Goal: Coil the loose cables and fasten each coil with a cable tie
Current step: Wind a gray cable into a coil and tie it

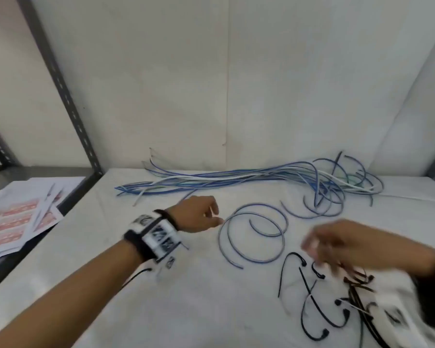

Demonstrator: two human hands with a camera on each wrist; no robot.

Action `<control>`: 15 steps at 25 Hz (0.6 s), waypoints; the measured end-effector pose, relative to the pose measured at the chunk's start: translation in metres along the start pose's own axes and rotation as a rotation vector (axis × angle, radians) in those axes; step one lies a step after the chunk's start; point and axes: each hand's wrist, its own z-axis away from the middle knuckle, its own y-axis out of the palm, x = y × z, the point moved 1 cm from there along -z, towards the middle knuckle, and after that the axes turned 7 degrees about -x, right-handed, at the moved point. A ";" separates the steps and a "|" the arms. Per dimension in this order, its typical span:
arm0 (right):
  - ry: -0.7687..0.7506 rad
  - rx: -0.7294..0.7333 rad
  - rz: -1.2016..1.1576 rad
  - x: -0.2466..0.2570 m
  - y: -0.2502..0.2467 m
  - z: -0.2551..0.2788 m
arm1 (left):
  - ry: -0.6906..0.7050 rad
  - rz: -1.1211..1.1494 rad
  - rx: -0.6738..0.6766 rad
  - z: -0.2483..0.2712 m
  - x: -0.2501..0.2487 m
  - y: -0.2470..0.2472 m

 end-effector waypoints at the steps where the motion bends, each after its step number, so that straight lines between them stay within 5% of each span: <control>1: 0.035 -0.033 -0.013 0.008 0.008 -0.014 | -0.069 -0.076 0.063 -0.025 -0.004 0.014; 4: 0.206 -0.161 0.236 0.055 0.009 -0.073 | -0.225 -0.207 0.151 -0.056 -0.021 0.047; 10: 0.380 -0.124 0.407 0.043 0.029 -0.103 | -0.297 -0.151 -0.041 -0.085 -0.011 0.069; 13: 0.349 -0.227 0.317 0.029 0.030 -0.114 | -0.314 0.171 -0.332 -0.096 -0.008 0.052; 15: 0.284 -0.423 0.090 0.028 0.016 -0.121 | -0.269 0.433 -0.568 -0.098 -0.012 0.031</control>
